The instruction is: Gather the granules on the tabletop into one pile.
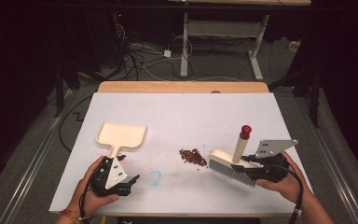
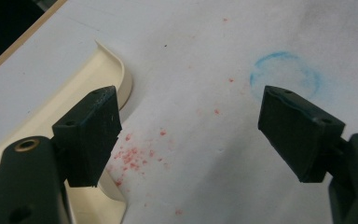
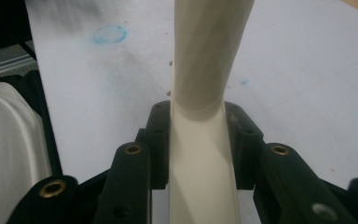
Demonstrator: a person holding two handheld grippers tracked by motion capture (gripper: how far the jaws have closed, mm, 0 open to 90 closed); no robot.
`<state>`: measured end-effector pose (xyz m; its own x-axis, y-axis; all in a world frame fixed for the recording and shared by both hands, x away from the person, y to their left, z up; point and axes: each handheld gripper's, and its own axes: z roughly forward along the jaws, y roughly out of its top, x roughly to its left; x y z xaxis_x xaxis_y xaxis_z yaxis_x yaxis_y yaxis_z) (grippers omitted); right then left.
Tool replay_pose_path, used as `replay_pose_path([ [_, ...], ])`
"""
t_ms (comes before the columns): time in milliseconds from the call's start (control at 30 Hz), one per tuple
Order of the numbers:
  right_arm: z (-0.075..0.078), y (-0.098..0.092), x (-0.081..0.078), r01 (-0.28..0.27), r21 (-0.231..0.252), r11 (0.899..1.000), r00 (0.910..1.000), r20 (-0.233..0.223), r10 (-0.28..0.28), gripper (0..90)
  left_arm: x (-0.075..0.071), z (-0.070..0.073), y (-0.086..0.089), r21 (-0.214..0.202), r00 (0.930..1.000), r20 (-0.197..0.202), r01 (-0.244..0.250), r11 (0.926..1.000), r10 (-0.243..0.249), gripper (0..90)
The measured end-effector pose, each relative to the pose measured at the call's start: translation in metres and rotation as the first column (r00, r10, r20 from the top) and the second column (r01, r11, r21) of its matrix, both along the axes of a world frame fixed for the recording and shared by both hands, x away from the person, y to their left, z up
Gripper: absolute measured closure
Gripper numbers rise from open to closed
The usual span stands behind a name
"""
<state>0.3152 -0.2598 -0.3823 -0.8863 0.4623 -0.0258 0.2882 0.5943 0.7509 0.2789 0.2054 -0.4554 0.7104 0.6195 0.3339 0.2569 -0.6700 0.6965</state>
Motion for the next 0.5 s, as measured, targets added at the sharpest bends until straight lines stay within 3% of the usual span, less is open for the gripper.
replay_pose_path([
  [200,0.006,-0.028,-0.009,0.012,0.006,1.0,0.9996,-0.024,-0.012,68.0,0.002,0.0,-0.003,0.005,1.0,-0.005,0.005,1.0,-0.005,20.4],
  [300,0.003,-0.039,-0.008,-0.016,-0.002,1.0,0.9967,-0.08,0.015,68.0,0.003,-0.001,-0.004,0.009,0.9999,-0.009,0.009,0.9999,-0.009,20.4],
  [433,-0.006,-0.042,-0.004,-0.066,0.0,0.998,0.9843,-0.164,0.065,67.9,0.004,-0.001,-0.005,0.01,0.9998,-0.01,0.016,0.9998,-0.016,20.4],
  [500,-0.009,-0.043,0.002,-0.097,0.032,0.995,0.9729,-0.208,0.101,67.6,0.004,0.0,-0.005,0.008,0.9998,-0.011,0.018,0.9998,-0.018,20.4],
])
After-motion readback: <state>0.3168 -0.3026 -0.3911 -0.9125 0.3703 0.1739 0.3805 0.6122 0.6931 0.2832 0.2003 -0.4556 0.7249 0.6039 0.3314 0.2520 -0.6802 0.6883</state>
